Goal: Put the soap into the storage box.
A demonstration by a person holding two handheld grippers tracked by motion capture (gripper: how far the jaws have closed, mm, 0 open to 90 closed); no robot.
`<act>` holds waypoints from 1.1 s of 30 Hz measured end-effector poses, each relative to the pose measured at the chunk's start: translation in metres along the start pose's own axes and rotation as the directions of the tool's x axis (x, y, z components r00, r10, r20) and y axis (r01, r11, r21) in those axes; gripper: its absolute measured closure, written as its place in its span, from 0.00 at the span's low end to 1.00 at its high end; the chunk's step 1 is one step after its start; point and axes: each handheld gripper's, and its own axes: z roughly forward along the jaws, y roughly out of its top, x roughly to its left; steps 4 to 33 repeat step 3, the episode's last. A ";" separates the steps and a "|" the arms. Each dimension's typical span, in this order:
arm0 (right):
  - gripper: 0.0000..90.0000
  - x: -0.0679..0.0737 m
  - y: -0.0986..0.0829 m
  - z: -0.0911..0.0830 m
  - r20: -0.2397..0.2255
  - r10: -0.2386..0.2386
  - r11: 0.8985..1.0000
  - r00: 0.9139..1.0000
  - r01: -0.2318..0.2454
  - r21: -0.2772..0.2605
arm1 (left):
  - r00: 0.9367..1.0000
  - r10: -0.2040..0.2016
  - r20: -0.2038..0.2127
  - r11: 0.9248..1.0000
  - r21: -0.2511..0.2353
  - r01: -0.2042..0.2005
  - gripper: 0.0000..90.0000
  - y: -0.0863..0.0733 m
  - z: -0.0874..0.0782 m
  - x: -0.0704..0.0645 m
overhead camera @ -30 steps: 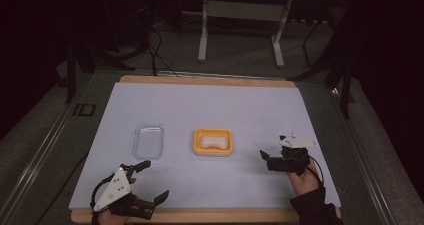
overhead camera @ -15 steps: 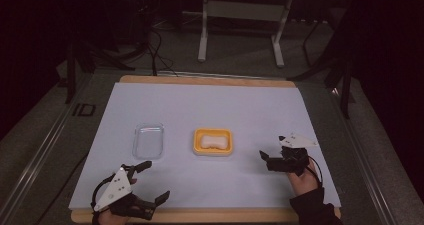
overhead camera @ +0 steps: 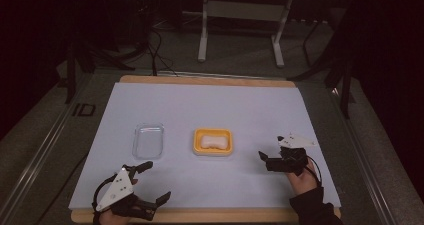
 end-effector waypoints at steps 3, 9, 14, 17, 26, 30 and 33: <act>0.15 0.000 0.000 0.001 -0.001 -0.002 1.000 1.000 0.003 0.003 | 1.000 -0.001 -0.001 1.000 -0.001 0.001 0.01 0.000 0.000 0.000; 0.15 0.000 0.000 0.001 -0.001 -0.002 1.000 1.000 0.003 0.003 | 1.000 -0.001 -0.001 1.000 -0.001 0.001 0.01 0.000 0.000 0.000; 0.15 0.000 0.000 0.001 -0.001 -0.002 1.000 1.000 0.003 0.003 | 1.000 -0.001 -0.001 1.000 -0.001 0.001 0.01 0.000 0.000 0.000; 0.15 0.000 0.000 0.001 -0.001 -0.002 1.000 1.000 0.003 0.003 | 1.000 -0.001 -0.001 1.000 -0.001 0.001 0.01 0.000 0.000 0.000; 0.15 0.000 0.000 0.001 -0.001 -0.002 1.000 1.000 0.003 0.003 | 1.000 -0.001 -0.001 1.000 -0.001 0.001 0.01 0.000 0.000 0.000; 0.15 0.000 0.000 0.001 -0.001 -0.002 1.000 1.000 0.003 0.003 | 1.000 -0.001 -0.001 1.000 -0.001 0.001 0.01 0.000 0.000 0.000; 0.15 0.000 0.000 0.001 -0.001 -0.002 1.000 1.000 0.003 0.003 | 1.000 -0.001 -0.001 1.000 -0.001 0.001 0.01 0.000 0.000 0.000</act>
